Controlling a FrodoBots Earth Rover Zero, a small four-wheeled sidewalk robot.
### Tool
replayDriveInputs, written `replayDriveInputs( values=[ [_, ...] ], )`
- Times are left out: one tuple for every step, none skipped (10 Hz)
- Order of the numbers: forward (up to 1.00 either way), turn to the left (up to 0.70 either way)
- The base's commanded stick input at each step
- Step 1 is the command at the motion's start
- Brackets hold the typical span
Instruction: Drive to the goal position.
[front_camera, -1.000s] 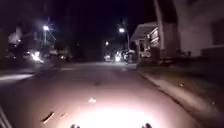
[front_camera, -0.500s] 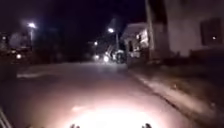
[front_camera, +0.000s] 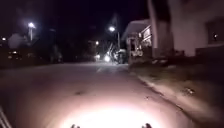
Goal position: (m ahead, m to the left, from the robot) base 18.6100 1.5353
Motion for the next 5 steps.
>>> replayDriveInputs(
  values=[
    [0.7,0.0],
    [0.7,0.0],
    [0.7,0.0],
    [0.7,0.0],
    [0.7,0.0]
  ],
)
